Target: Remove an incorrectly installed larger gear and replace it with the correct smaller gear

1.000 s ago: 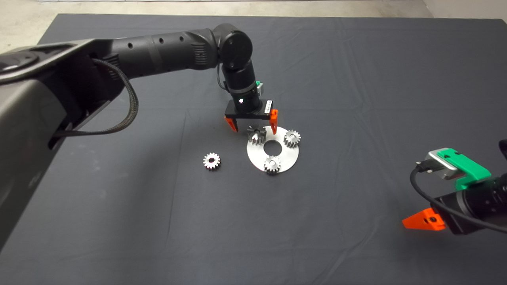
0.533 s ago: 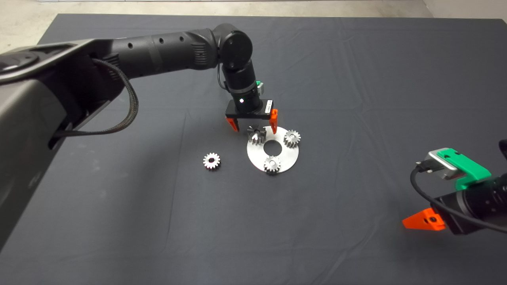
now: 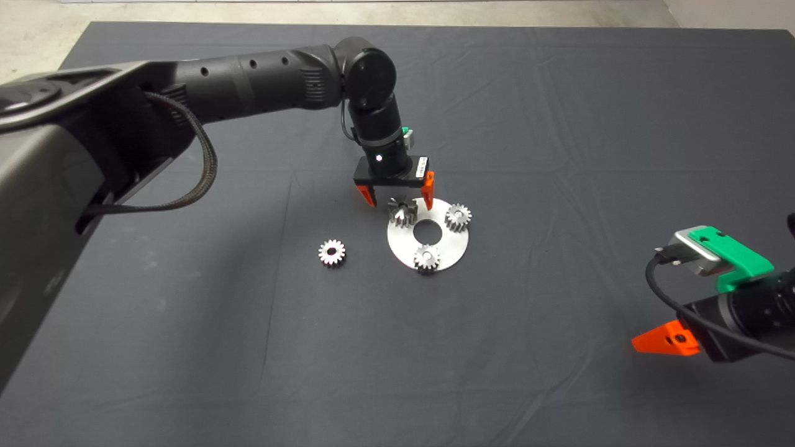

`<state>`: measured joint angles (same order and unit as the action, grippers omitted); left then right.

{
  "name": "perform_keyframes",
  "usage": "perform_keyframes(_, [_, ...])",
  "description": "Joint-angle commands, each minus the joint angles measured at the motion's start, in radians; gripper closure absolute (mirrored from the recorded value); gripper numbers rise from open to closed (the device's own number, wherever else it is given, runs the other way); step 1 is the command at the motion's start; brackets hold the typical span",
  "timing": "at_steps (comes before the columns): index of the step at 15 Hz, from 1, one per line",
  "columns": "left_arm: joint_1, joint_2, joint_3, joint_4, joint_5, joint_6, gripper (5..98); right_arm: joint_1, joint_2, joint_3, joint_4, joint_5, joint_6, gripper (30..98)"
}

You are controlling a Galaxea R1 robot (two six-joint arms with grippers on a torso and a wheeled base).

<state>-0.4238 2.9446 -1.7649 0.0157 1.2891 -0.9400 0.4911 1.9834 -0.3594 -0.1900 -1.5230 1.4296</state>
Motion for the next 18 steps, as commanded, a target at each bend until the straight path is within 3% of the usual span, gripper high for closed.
perform_keyframes(1, [-0.015, 0.002, 0.018, -0.007, 0.002, 0.000, 13.8, 0.018, -0.004, 0.001, 0.027, 0.000, -0.001, 30.7])
perform_keyframes(4, [-0.010, 0.002, 0.024, -0.006, 0.001, -0.005, 13.8, 0.018, -0.002, -0.005, 0.027, 0.000, -0.001, 30.7])
perform_keyframes(7, [0.023, 0.002, 0.016, -0.005, -0.011, -0.006, 13.8, 0.018, -0.004, -0.005, 0.027, 0.000, -0.001, 30.7])
perform_keyframes(18, [0.002, 0.002, -0.002, -0.005, -0.011, -0.006, 13.8, 0.018, -0.002, -0.005, 0.027, 0.000, -0.001, 30.7])
